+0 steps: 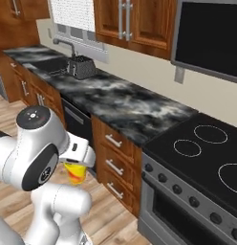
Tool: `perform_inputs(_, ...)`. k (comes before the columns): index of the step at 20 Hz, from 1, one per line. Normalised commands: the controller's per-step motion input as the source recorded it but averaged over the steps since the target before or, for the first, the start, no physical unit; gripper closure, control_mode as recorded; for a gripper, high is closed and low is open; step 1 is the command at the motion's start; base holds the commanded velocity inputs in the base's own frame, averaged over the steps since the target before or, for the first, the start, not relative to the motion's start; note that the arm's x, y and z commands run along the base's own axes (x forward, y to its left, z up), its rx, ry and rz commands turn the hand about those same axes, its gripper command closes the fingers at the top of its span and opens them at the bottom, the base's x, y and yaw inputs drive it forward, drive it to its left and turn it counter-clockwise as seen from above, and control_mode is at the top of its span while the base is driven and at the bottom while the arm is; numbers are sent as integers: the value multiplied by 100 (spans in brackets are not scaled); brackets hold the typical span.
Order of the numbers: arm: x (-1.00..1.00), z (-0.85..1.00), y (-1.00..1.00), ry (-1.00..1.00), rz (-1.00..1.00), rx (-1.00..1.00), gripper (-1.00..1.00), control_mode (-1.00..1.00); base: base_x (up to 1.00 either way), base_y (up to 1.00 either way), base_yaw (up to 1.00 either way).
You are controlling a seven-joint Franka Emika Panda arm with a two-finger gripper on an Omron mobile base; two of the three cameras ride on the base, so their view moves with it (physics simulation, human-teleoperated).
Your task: Pick the cup and bowl from the counter and place them on the counter next to the sink.
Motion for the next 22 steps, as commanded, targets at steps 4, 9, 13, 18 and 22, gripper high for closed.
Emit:
perform_inputs(4, 0, 0, 0, 0, 0, 0, 100, 100, 100, 35, -10)
perform_inputs(9, 0, 0, 0, 0, 0, 0, 100, 100, 93, 76, -16)
perform_inputs(13, 0, 0, 0, 0, 0, 0, 100, 100, 85, 89, -19)
perform_inputs(18, 0, 0, 0, 0, 0, 0, 100, 100, 84, 86, -19)
perform_inputs(22, 0, 0, 0, 0, 0, 0, 100, 100, 96, 84, -20)
